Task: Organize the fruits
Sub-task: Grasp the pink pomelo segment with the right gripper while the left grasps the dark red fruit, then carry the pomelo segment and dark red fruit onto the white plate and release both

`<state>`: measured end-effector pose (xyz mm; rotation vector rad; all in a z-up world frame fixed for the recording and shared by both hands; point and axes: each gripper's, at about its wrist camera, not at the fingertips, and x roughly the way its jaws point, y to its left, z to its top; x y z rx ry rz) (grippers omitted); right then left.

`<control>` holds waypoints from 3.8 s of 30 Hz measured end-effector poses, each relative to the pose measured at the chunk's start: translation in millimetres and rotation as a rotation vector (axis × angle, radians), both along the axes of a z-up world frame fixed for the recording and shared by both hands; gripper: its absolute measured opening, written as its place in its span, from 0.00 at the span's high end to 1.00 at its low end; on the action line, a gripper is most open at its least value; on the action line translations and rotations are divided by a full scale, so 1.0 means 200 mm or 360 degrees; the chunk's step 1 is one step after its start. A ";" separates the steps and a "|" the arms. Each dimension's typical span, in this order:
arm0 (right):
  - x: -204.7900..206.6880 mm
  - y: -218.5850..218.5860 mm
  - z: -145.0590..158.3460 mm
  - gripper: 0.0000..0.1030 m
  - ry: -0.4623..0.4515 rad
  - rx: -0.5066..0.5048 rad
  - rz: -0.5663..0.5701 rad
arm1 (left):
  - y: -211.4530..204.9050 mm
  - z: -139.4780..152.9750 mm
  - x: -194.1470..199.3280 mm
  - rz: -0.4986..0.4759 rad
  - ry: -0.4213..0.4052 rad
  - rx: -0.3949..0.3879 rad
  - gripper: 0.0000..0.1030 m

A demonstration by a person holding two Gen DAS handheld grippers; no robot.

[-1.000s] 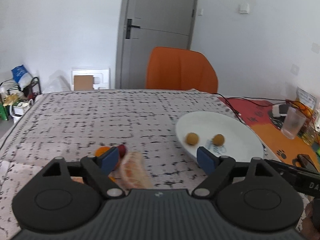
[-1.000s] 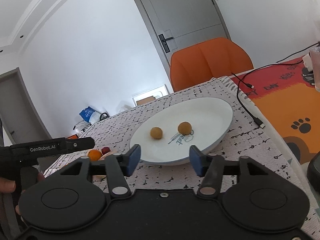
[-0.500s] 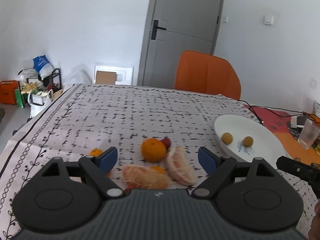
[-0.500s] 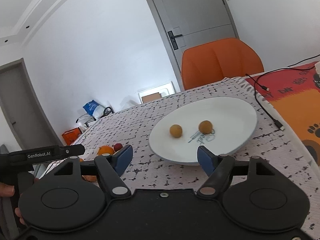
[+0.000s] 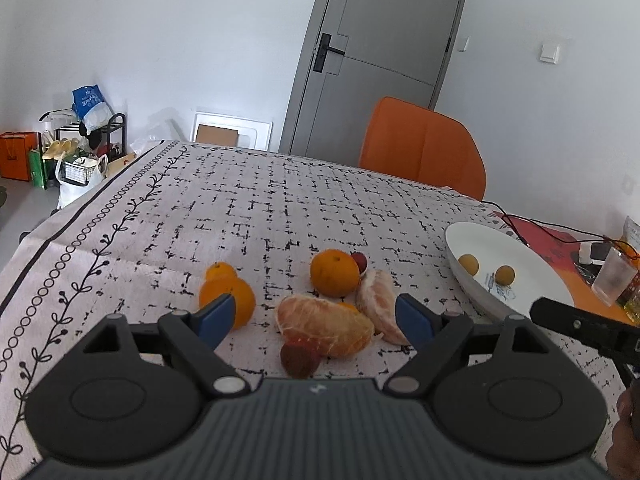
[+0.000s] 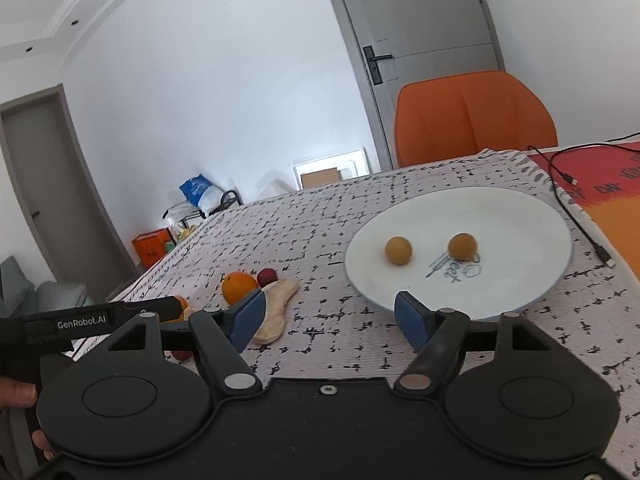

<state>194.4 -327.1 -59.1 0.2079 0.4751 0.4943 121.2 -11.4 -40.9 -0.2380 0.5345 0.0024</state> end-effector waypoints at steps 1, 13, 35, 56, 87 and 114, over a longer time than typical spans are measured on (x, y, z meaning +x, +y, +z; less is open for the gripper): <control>0.01 0.01 0.00 0.31 0.0006 -0.0006 0.0006 | 0.00 -0.01 0.00 -0.0003 0.0006 -0.0010 0.19; 0.04 0.12 -0.05 0.31 0.0065 -0.0088 0.0070 | 0.05 -0.13 0.00 -0.0007 0.0083 -0.0108 0.50; 0.18 0.42 -0.12 0.34 0.0156 -0.0208 0.0208 | 0.26 -0.12 -0.02 0.0079 0.0045 -0.0209 0.78; 0.21 0.52 -0.12 0.64 0.0161 -0.0291 0.0266 | 0.31 -0.06 -0.02 0.0077 0.0030 -0.0206 0.78; 0.11 -0.06 0.05 0.64 -0.0016 -0.0064 0.0013 | -0.16 0.10 0.12 -0.0141 -0.0066 -0.0080 0.78; 0.25 -0.47 -0.06 0.64 0.0012 0.0061 -0.0302 | -0.61 0.10 0.38 -0.0398 -0.0008 0.0060 0.78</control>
